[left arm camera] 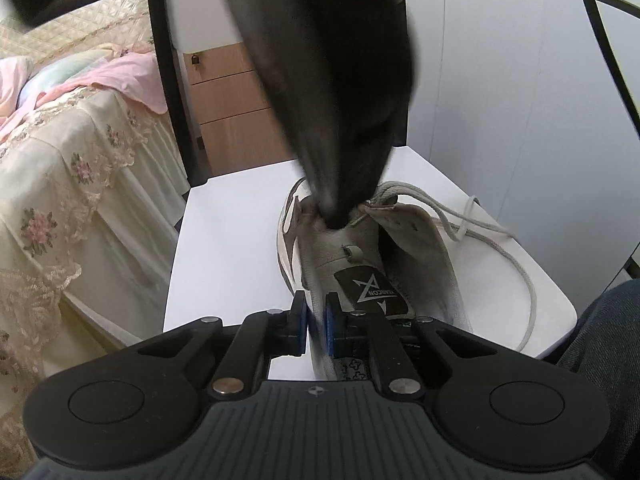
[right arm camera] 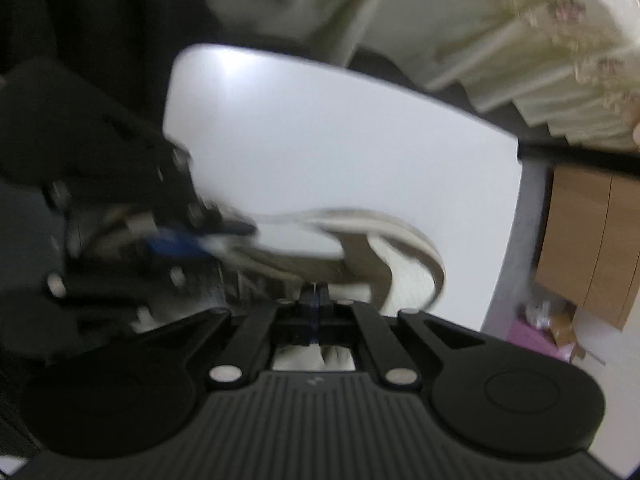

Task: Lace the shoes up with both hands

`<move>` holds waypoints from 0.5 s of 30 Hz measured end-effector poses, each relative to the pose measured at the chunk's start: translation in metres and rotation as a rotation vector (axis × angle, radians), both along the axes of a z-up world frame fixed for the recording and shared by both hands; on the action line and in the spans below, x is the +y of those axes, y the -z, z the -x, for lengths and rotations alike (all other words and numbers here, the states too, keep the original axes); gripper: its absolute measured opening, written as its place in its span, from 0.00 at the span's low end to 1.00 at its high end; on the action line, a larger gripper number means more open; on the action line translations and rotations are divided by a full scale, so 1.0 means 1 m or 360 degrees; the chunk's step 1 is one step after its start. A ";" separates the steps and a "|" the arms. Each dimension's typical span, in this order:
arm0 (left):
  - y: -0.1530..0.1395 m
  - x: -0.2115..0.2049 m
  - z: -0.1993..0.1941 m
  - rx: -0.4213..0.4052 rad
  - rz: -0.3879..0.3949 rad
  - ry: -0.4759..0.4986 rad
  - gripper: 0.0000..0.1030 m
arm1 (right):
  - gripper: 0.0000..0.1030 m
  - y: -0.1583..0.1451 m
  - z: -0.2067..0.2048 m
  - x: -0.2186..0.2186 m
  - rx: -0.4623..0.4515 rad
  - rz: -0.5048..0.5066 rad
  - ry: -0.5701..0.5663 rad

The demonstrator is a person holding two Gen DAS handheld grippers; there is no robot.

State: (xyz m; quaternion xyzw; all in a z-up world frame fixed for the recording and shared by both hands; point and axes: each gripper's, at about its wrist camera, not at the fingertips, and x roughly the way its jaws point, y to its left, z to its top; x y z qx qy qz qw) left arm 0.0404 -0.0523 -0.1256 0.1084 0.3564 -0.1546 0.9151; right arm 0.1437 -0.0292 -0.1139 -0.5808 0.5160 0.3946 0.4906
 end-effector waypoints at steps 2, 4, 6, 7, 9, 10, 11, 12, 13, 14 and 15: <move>0.001 -0.001 0.000 0.0000 -0.0009 0.0000 0.11 | 0.07 -0.003 -0.008 -0.006 0.0022 -0.0014 0.0035; 0.001 0.000 -0.001 0.0007 -0.0006 -0.0007 0.11 | 0.36 0.001 -0.015 -0.007 0.0047 0.0022 0.0070; 0.001 0.002 -0.001 0.0013 0.0002 -0.0011 0.11 | 0.37 0.008 -0.017 -0.005 0.0073 0.0042 0.0036; 0.001 0.002 -0.001 0.0014 0.0004 -0.0011 0.12 | 0.36 0.012 -0.017 -0.003 0.0097 0.0057 0.0020; 0.001 0.000 0.000 0.0012 -0.0008 -0.0007 0.12 | 0.35 0.023 -0.020 0.000 0.0125 0.0078 0.0011; 0.001 0.000 0.001 0.0013 -0.0014 -0.0005 0.12 | 0.30 0.028 -0.022 0.002 0.0125 0.0088 0.0024; 0.001 0.000 0.001 0.0013 -0.0020 -0.0004 0.12 | 0.26 0.030 -0.019 -0.003 0.0136 0.0103 0.0030; 0.001 0.000 0.001 0.0014 -0.0024 -0.0003 0.12 | 0.19 0.033 -0.017 -0.009 0.0146 0.0120 0.0035; 0.001 0.001 0.001 0.0017 -0.0020 -0.0004 0.12 | 0.15 0.041 -0.018 -0.009 0.0144 0.0163 0.0028; 0.002 0.001 0.001 0.0019 -0.0017 -0.0004 0.12 | 0.13 0.048 -0.019 -0.010 0.0141 0.0206 0.0020; 0.002 0.000 0.001 0.0016 -0.0020 -0.0002 0.12 | 0.04 0.055 -0.019 -0.011 0.0126 0.0235 -0.0010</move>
